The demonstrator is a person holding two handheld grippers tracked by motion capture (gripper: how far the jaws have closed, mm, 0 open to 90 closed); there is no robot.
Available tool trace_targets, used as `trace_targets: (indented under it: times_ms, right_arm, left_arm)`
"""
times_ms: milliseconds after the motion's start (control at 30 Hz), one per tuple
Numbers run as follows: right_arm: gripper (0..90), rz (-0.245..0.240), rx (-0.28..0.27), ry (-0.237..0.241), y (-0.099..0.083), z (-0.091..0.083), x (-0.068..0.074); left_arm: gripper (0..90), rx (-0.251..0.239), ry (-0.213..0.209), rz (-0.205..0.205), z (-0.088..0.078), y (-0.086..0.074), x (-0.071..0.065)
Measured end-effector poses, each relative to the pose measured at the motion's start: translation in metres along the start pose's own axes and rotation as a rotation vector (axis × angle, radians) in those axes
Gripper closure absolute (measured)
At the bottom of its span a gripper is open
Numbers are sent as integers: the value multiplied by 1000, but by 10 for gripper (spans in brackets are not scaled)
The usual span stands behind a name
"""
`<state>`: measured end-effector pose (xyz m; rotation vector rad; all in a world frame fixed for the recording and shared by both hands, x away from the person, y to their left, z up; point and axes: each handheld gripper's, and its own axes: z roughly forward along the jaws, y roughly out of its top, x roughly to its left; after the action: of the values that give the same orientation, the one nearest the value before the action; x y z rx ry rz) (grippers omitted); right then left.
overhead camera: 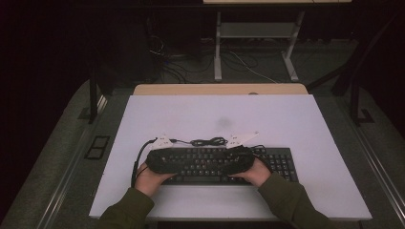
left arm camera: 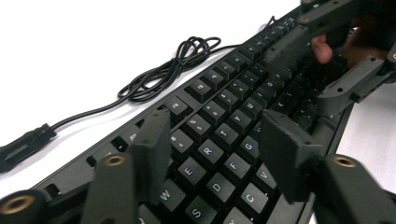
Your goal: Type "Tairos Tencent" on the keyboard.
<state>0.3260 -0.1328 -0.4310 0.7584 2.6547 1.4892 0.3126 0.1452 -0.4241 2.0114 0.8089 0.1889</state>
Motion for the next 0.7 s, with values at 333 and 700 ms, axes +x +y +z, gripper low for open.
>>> trace_targets:
  times_ms: [333, 700]
  right_arm:
    - [267, 19, -33, -65, -1, -5, -10]
    - [196, 37, -51, -101, -4, -8, -21]
  left_arm:
    - [729, 2, -10, 1, 5, 5, -3]
    - [888, 45, -34, 17, 19, 8, -4]
